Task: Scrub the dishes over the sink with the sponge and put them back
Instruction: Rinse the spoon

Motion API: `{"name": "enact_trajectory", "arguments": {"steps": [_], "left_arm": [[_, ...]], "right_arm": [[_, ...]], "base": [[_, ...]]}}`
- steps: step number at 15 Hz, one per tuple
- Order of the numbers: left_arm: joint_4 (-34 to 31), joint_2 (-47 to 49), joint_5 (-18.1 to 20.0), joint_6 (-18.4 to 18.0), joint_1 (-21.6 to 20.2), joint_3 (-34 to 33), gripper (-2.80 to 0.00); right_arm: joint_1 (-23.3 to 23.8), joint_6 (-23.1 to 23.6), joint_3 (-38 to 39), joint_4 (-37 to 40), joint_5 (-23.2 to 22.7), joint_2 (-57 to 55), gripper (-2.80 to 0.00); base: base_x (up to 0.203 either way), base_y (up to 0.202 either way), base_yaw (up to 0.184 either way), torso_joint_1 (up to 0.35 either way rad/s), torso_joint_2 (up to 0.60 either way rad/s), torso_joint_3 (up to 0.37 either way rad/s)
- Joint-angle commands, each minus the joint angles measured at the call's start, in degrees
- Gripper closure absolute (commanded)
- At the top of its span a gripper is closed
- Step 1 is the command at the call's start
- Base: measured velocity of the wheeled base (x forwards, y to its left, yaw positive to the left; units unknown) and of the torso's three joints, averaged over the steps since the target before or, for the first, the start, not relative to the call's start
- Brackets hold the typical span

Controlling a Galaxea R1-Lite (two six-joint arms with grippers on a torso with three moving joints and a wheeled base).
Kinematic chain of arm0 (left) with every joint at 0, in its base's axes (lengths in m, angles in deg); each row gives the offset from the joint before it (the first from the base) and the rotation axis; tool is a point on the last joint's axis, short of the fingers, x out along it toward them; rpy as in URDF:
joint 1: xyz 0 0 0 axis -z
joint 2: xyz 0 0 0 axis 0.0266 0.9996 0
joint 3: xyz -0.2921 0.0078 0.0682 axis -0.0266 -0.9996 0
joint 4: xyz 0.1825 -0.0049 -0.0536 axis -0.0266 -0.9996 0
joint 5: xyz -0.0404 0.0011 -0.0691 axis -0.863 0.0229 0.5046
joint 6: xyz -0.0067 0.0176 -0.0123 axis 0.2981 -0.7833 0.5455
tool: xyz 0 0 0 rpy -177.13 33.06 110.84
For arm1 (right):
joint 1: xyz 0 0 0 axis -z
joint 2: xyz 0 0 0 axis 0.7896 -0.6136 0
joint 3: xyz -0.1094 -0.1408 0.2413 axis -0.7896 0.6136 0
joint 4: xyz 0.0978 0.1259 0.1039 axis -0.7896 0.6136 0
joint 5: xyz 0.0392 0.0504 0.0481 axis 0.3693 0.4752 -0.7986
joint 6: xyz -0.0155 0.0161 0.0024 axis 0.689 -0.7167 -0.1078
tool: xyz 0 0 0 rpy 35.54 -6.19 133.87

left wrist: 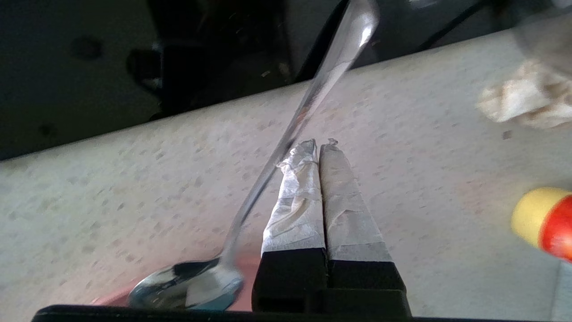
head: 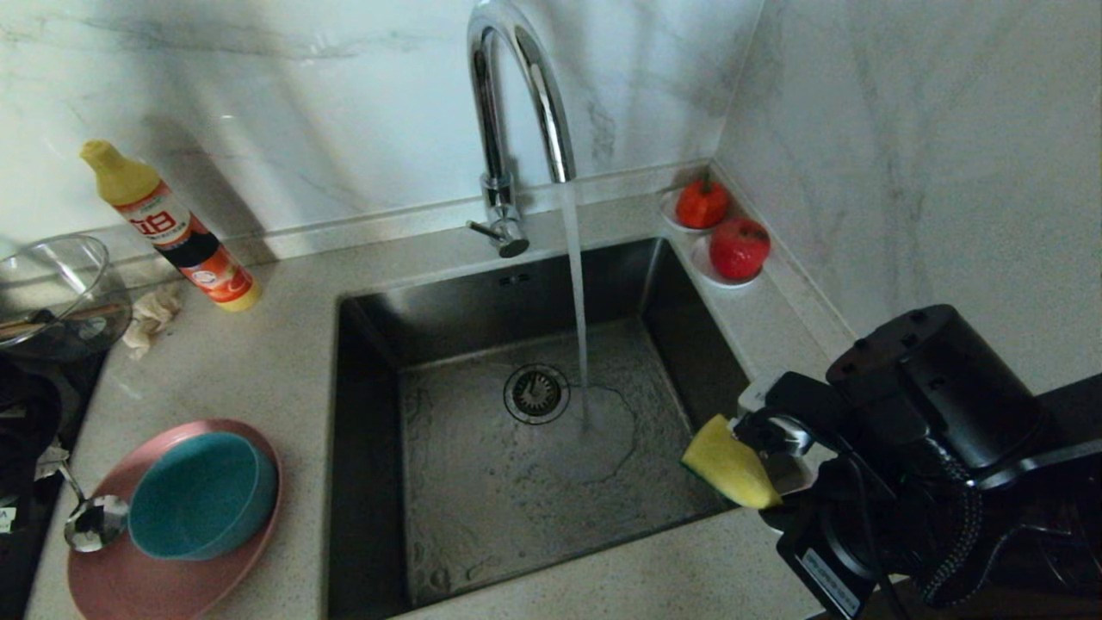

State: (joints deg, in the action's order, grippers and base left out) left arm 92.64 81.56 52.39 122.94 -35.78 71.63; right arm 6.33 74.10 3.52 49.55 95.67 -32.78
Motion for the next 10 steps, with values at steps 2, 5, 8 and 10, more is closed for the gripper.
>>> {"name": "enact_trajectory", "arguments": {"steps": [2,5,8,10], "left_arm": [[-3.6,0.4,0.1,0.4,0.0,0.7,0.00],[-6.5,0.6,0.0,0.2,0.0,1.9,-2.80],[-7.3,-0.4,1.3,0.6,-0.1,3.5,-2.80],[-7.5,0.0,1.4,1.3,-0.2,4.1,-2.80]], "right_arm": [[-0.1,0.0,0.1,0.1,0.1,0.0,0.00],[0.0,0.0,0.2,0.2,0.1,0.3,0.00],[-0.1,0.0,0.2,0.3,0.1,0.4,0.00],[-0.1,0.0,0.2,0.4,0.1,0.5,0.00]], "base": [[0.000,0.000,0.000,0.000,0.00,0.000],[0.000,0.000,0.000,0.000,0.00,0.000],[0.000,0.000,0.000,0.000,0.00,0.000],[0.000,0.000,0.000,0.000,0.00,0.000]]}}
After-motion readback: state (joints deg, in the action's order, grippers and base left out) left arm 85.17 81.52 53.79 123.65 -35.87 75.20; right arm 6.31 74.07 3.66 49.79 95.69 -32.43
